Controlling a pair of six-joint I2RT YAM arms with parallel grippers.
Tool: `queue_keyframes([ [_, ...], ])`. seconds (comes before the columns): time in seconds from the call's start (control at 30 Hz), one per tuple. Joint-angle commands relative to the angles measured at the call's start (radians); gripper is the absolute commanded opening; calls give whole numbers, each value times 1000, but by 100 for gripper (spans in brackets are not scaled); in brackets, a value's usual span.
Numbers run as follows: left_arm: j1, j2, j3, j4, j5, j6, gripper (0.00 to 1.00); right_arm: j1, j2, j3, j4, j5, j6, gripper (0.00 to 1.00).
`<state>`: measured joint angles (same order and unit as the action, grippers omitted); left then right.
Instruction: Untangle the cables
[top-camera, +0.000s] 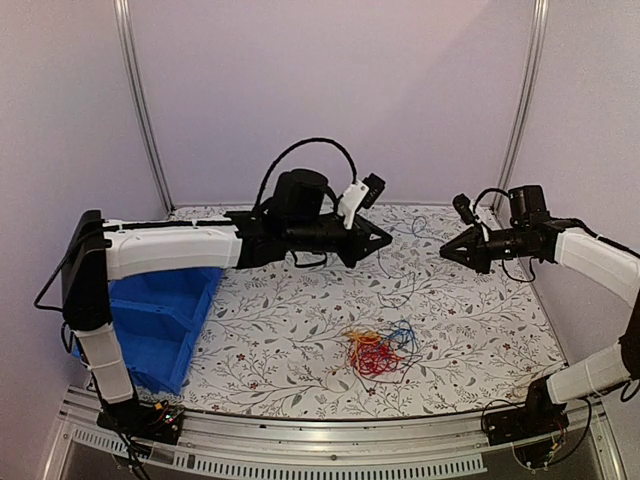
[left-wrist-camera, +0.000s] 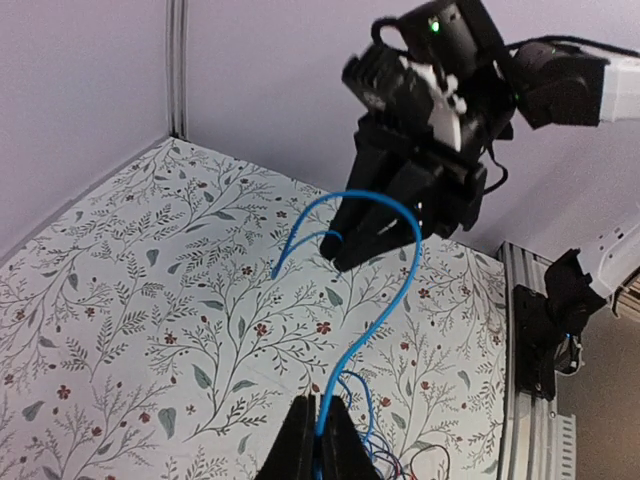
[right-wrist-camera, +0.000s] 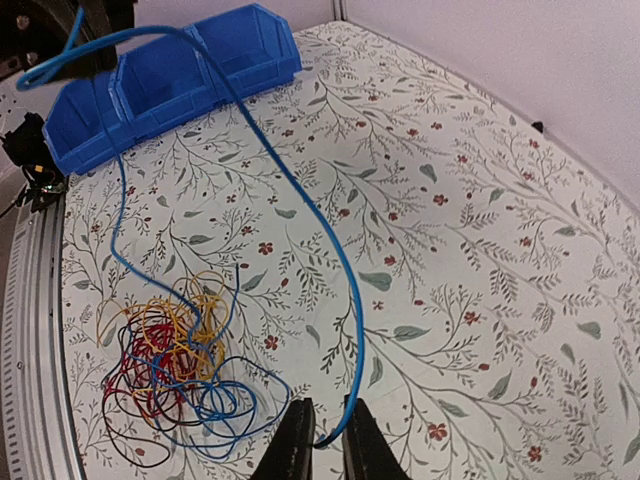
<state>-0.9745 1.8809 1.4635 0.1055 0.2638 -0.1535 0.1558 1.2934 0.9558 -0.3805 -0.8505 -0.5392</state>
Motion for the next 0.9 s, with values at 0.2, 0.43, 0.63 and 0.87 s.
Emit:
queue_keyframes([
  [0.2,281,-186,148,-389,39,-26,0,-1,80,-61,61,66,-54,35],
  [0.43,419,-238,181,-519,-50,8,0,-1,115,-76,49,108,-98,40],
  [0.63,501,-289,166,-591,-133,123,0,-2,120,-78,51,141,-118,41],
  [0.87,619,-362,53,-645,-130,181,0,0,139,-74,35,155,-139,41],
])
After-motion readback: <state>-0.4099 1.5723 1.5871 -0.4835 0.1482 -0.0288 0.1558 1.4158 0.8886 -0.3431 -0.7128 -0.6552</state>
